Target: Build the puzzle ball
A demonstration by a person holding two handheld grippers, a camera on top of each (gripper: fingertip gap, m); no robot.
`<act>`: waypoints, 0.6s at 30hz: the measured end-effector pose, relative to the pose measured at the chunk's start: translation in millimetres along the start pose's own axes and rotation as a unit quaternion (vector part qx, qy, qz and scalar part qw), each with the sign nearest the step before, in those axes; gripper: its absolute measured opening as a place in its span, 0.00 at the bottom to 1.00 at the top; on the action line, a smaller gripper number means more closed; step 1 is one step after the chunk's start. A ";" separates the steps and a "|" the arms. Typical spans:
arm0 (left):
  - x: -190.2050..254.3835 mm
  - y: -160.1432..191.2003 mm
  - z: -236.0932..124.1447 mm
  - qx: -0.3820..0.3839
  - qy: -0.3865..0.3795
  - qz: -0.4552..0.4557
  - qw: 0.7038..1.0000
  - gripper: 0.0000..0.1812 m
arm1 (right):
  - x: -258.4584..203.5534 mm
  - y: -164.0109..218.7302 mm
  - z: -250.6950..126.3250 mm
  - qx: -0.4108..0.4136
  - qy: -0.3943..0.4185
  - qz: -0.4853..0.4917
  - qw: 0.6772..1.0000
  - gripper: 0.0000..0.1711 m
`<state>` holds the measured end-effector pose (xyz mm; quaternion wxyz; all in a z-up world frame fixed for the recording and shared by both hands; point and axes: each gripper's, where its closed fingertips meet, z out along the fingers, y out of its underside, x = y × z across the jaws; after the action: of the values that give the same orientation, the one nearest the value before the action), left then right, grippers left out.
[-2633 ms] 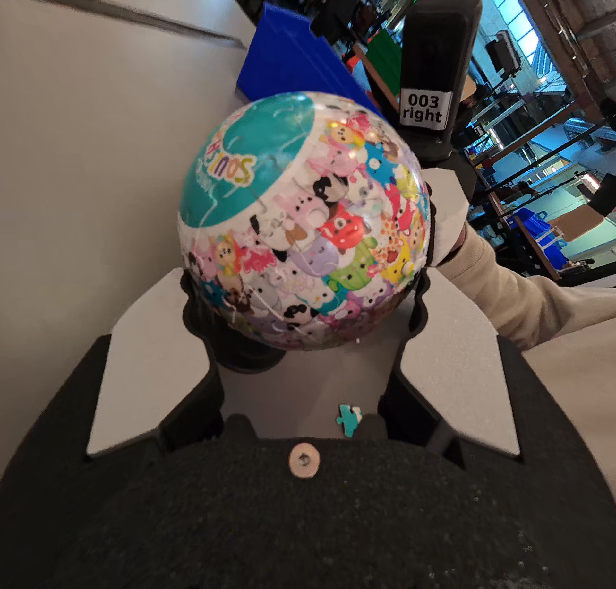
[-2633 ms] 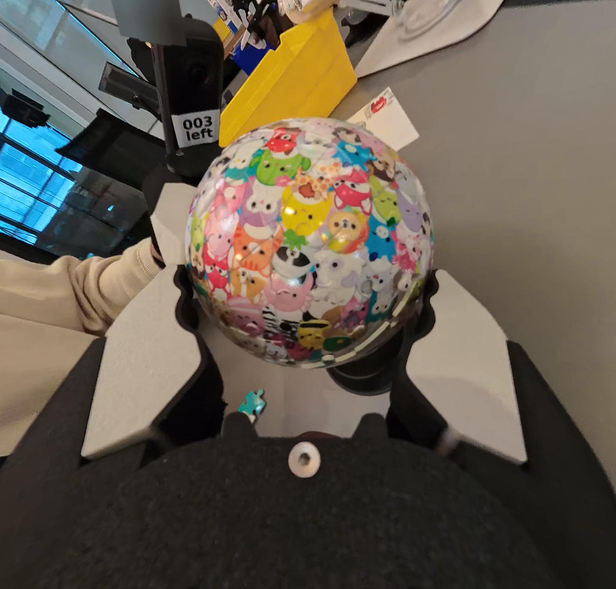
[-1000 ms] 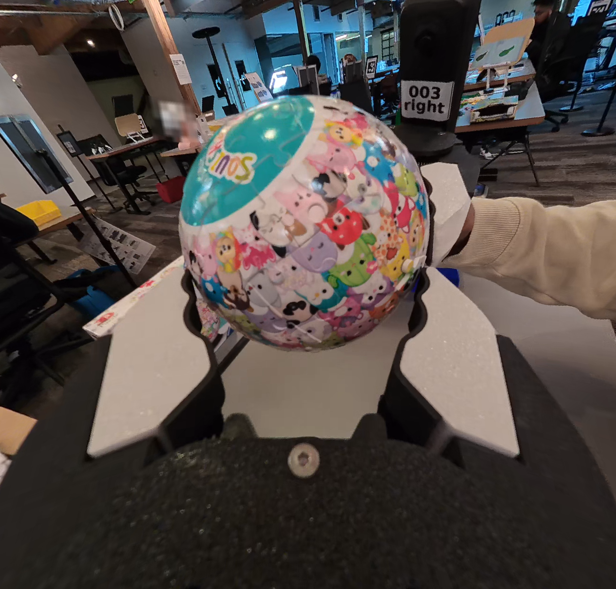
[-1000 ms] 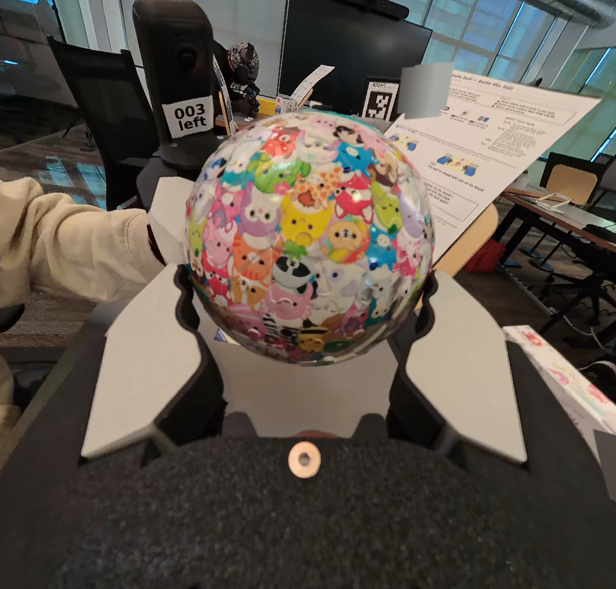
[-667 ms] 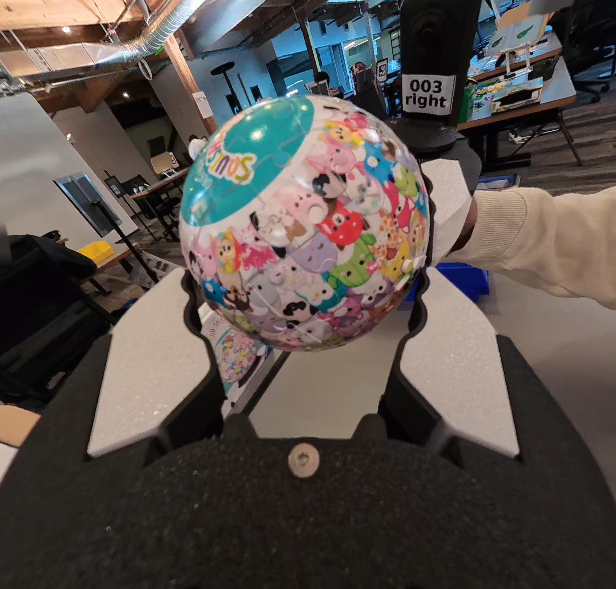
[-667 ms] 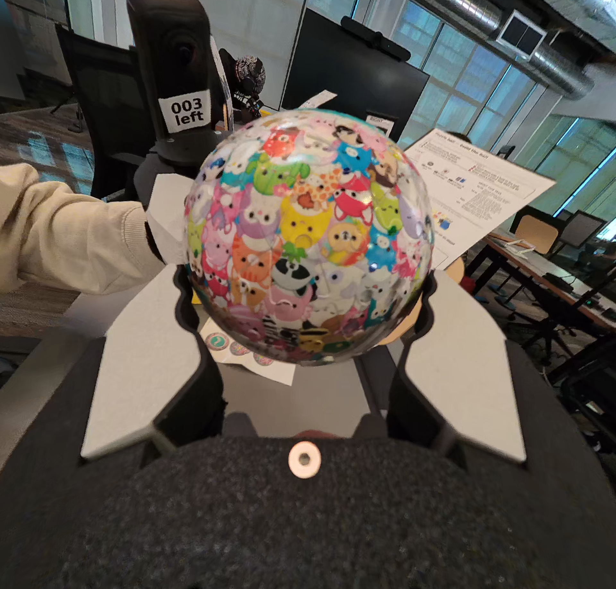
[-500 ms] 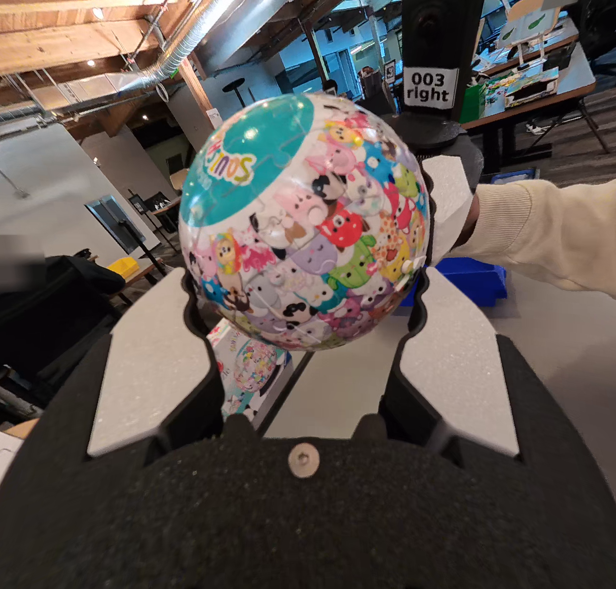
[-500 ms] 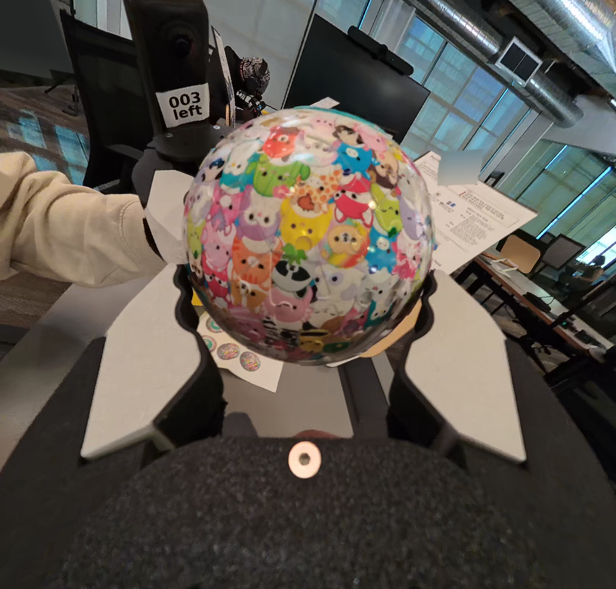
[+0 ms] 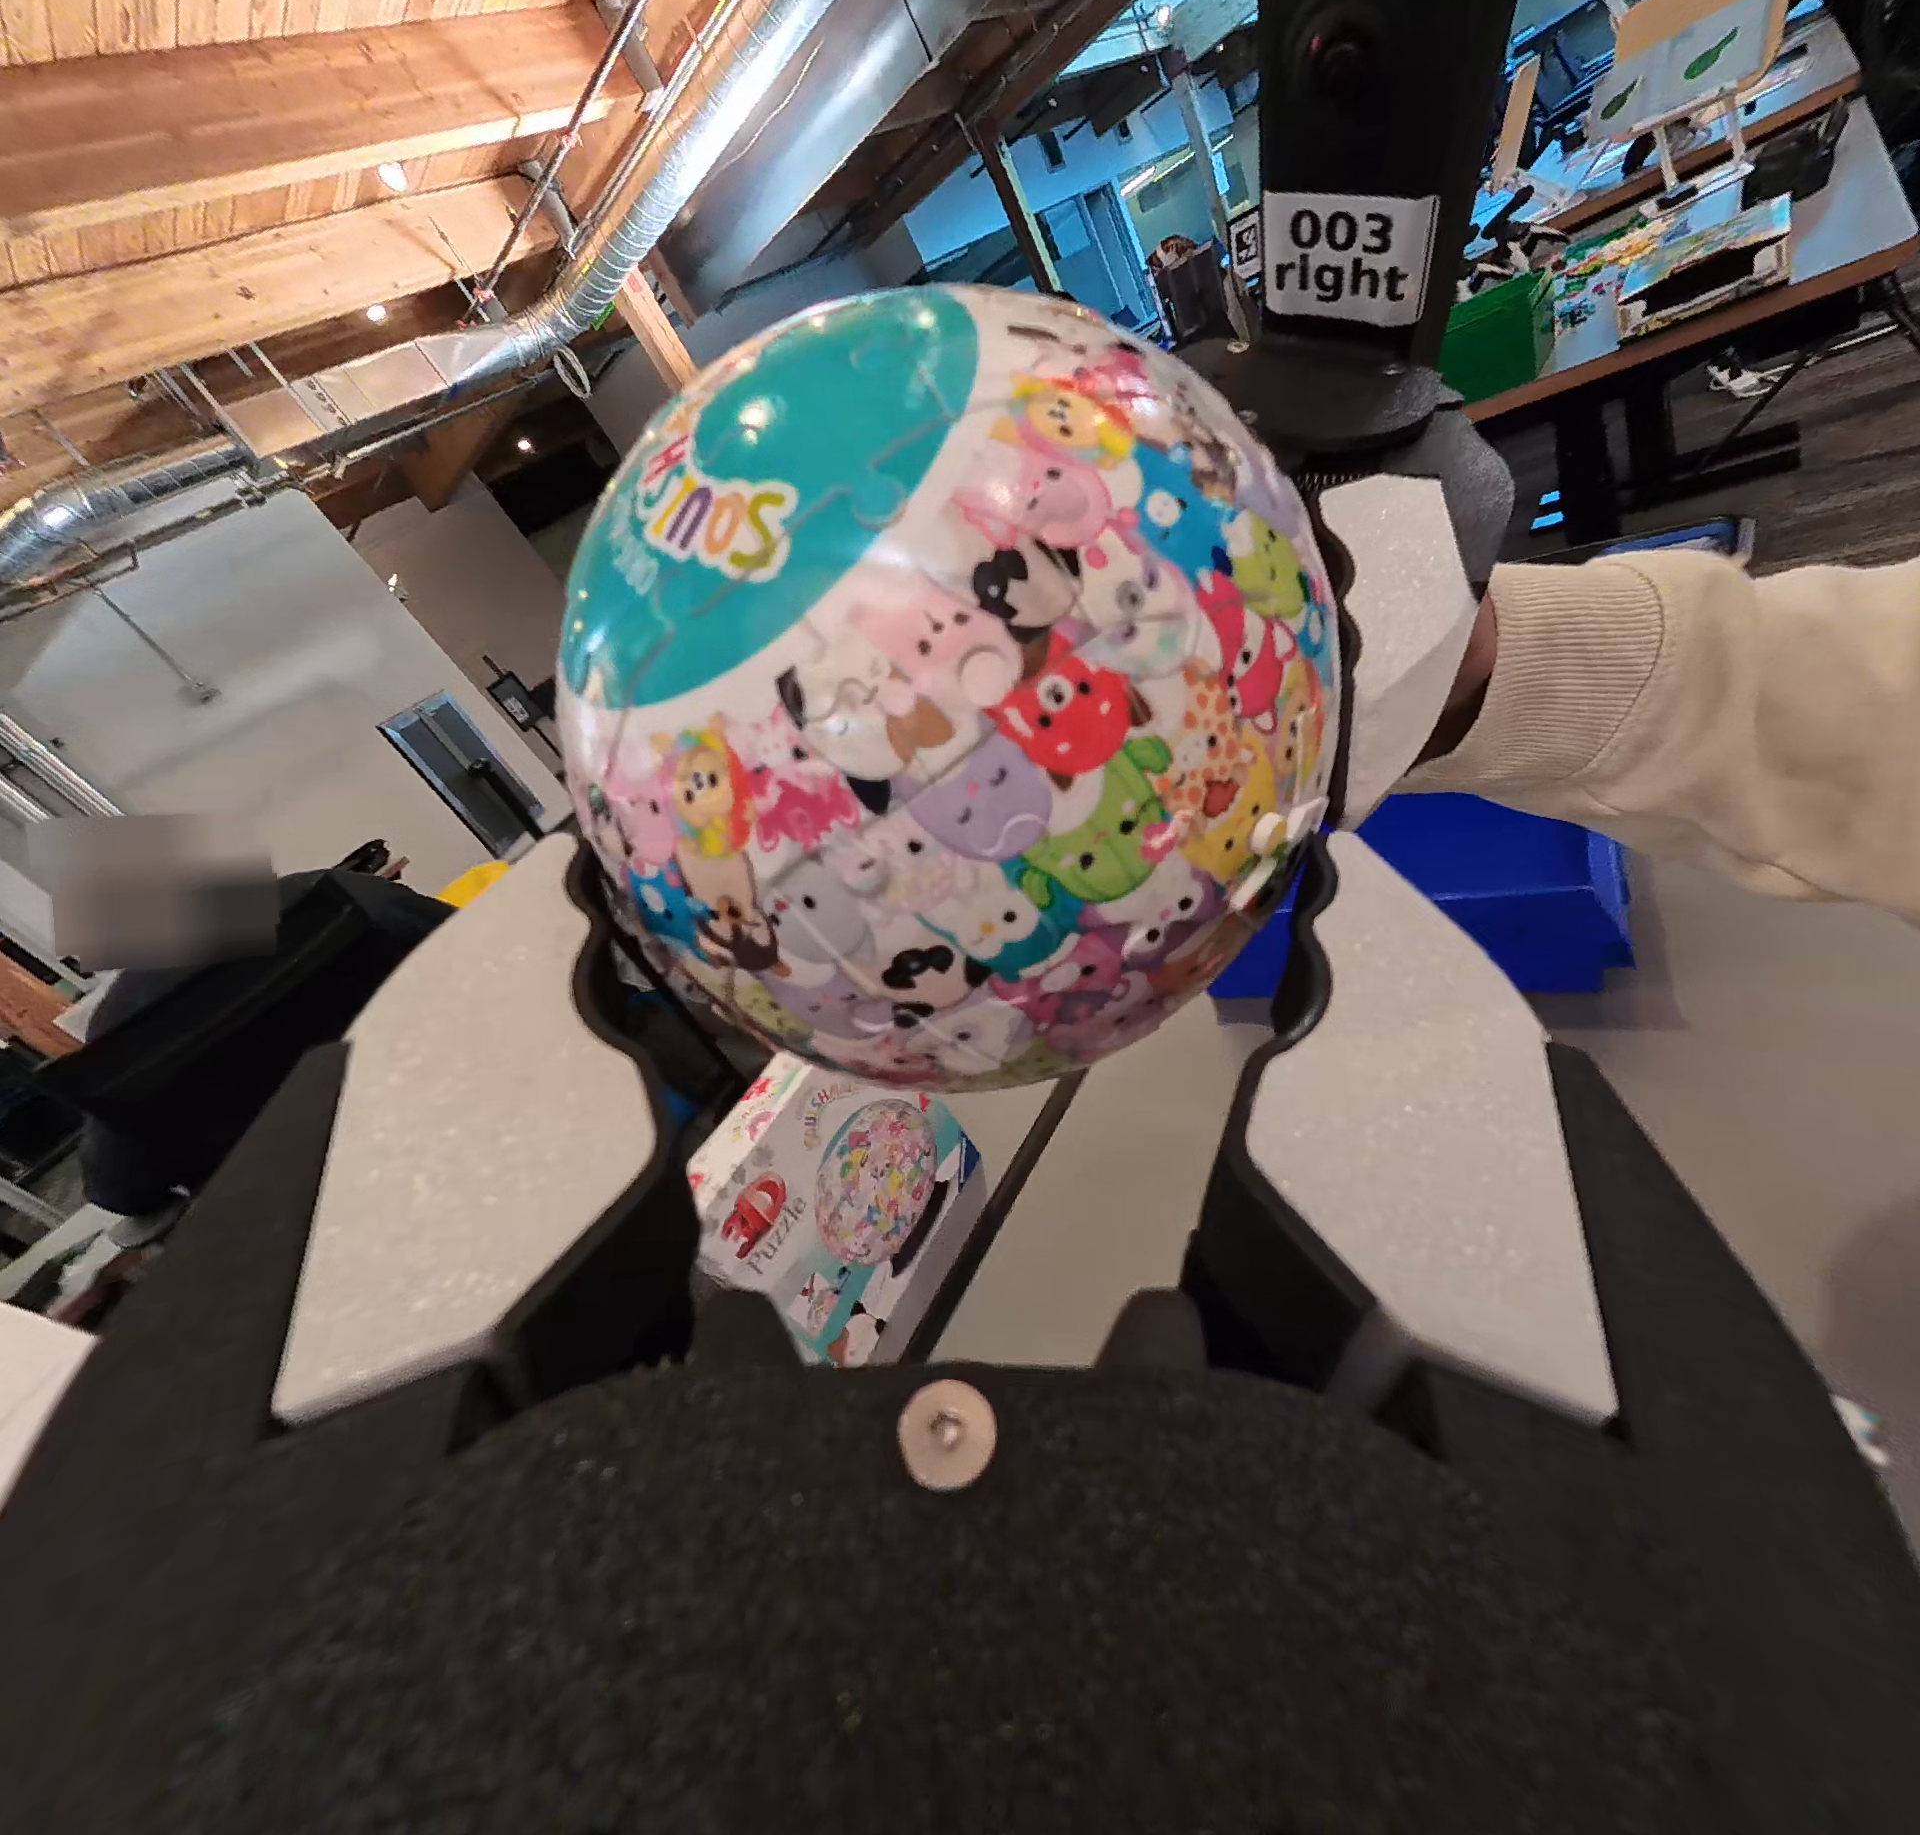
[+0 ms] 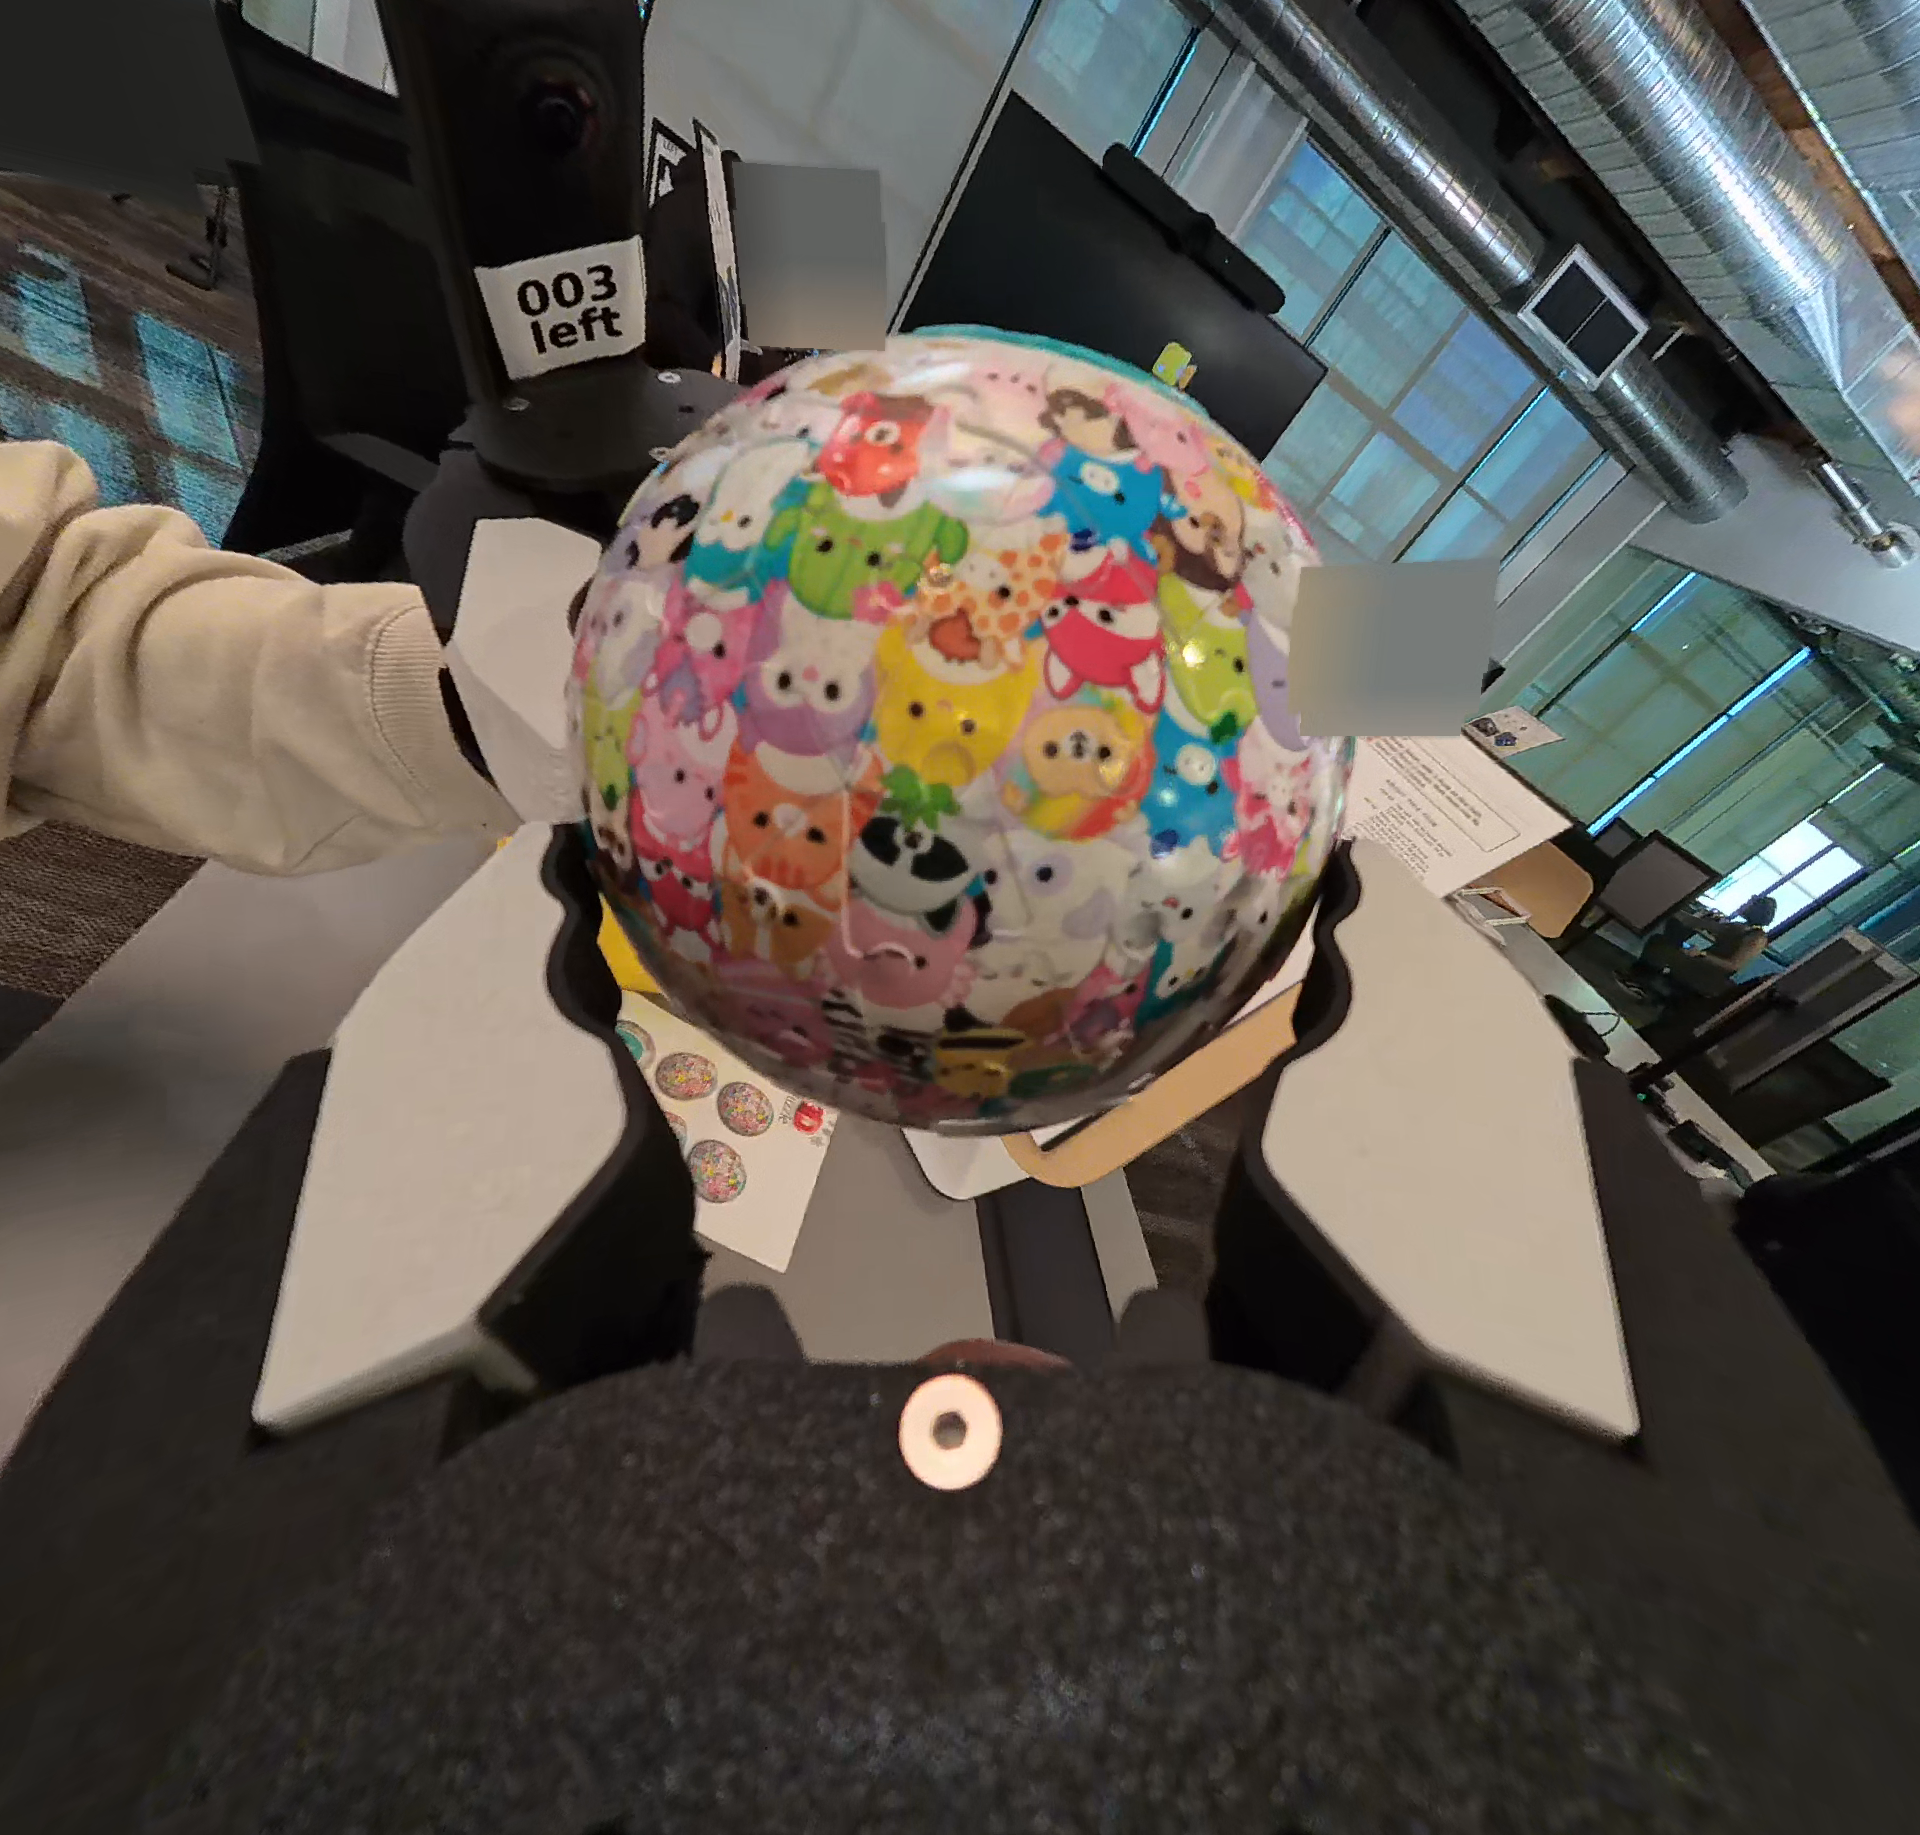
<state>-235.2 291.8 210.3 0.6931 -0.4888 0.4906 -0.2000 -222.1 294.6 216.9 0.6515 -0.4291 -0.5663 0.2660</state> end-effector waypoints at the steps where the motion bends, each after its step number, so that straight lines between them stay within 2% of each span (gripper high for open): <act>1: 1.2 1.1 0.0 -0.001 0.002 -0.010 1.000 0.67 | -0.9 0.3 -0.3 0.000 -0.001 0.007 1.000 0.74; 4: 7.8 16.3 1.8 -0.015 0.013 -0.055 0.998 0.67 | -5.9 13.7 -0.9 -0.017 -0.005 0.046 0.999 0.74; 10: 35.9 78.6 6.7 -0.049 0.041 -0.171 0.983 0.67 | -31.3 77.7 -1.3 -0.076 -0.018 0.163 0.984 0.74; 18: 86.6 168.4 7.4 -0.097 0.079 -0.315 0.941 0.67 | -83.5 171.6 -3.8 -0.130 -0.037 0.328 0.935 0.74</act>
<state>-224.8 304.2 21.5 0.5033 -0.6657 0.3813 -0.3976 -212.6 308.1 26.8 0.4452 -0.6619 -0.4473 0.4045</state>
